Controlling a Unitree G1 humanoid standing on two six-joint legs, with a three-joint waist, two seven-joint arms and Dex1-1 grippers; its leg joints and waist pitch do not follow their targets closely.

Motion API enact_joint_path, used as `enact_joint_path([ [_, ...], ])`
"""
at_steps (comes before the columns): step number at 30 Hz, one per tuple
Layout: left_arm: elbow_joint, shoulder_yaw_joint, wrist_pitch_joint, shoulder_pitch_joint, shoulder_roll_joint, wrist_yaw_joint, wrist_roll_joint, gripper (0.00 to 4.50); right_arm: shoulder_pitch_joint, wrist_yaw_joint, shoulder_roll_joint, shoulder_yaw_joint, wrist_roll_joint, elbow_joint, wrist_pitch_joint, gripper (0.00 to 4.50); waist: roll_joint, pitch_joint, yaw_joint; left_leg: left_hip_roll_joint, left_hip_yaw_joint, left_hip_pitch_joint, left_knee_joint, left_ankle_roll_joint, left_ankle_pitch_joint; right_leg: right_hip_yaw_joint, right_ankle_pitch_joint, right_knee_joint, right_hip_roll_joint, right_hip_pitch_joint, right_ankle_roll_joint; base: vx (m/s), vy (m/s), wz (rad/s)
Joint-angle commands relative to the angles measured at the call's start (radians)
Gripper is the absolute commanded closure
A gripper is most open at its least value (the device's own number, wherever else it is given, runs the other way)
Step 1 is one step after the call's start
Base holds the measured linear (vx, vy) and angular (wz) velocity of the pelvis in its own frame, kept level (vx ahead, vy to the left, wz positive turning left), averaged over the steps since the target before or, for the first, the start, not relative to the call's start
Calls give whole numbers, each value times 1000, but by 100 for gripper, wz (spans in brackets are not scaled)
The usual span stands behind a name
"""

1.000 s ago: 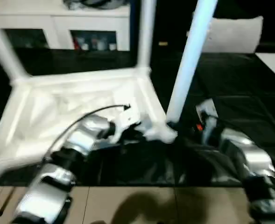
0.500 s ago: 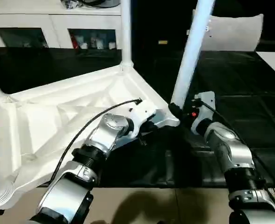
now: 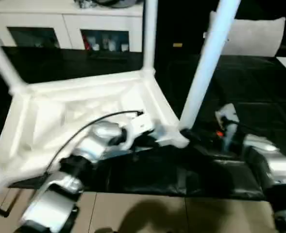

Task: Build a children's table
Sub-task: Rotate leg to tighten

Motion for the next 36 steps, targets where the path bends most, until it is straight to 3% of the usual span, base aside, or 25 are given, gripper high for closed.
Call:
enact_joint_path([
  [1,-25,-45,-30,9,-4,-64,4,450,3,39,-10,21,6,-18,0,38,-10,-65,3,35,-3,-2,-62,89,-146,42,-227,-81,-65,60,-199,0,0,0],
  [3,-38,-70,-57,12,32,-149,-1,450,22,156,-62,80,-8,-35,-23,38,-9,-66,9,37,-2,1,-60,89,-147,43,-207,-78,-65,59,-212,0,0,0],
  [7,-78,-106,-58,20,90,-284,-18,450,23,245,-68,102,23,-47,0,38,-8,-67,19,40,-2,0,-60,94,-140,44,-169,-70,-68,60,-232,0,0,0],
  [8,-80,-106,-64,21,93,-290,-20,450,24,254,-68,103,26,-48,-2,63,-10,-65,20,40,-1,0,-61,92,-148,44,-183,-72,-67,58,-231,0,0,0],
  [10,-78,-109,-79,21,100,-307,-18,450,26,277,-65,110,40,-56,15,72,-8,-64,23,40,-1,4,-62,82,-162,44,-208,-74,-67,56,-227,0,0,0],
  [14,-77,-109,-89,23,107,-314,-15,450,33,305,-61,130,60,-65,43,115,-12,-63,22,39,-2,3,-64,66,-180,44,-257,-79,-69,57,-208,0,0,0],
  [26,-72,-96,-79,26,101,-291,-23,450,50,335,-61,138,89,-90,87,213,-13,-64,26,37,-2,1,-63,65,-153,44,-252,-78,-68,58,-195,0,0,0],
  [31,-86,-54,7,28,57,-223,-62,450,52,206,2,84,122,-127,147,229,-11,-62,27,37,-2,0,-65,57,-158,44,-273,-79,-68,55,-189,0,0,0],
  [34,-79,-21,75,16,2,-127,-71,450,20,3,70,69,50,-91,146,231,-10,-56,16,30,-6,5,-68,29,-203,41,-425,-97,-70,51,-143,0,0,0],
  [35,-58,-7,113,1,-31,-55,-62,450,-10,-140,115,53,5,-51,148,232,-11,-56,5,27,-11,0,-72,12,-211,39,-484,-102,-71,54,-112,0,0,0],
  [36,-55,-5,118,-1,-35,-45,-60,450,-15,-160,121,50,-1,-44,149,234,-13,-57,-3,25,-10,-2,-72,6,-205,38,-478,-100,-68,54,-108,0,0,0],
])
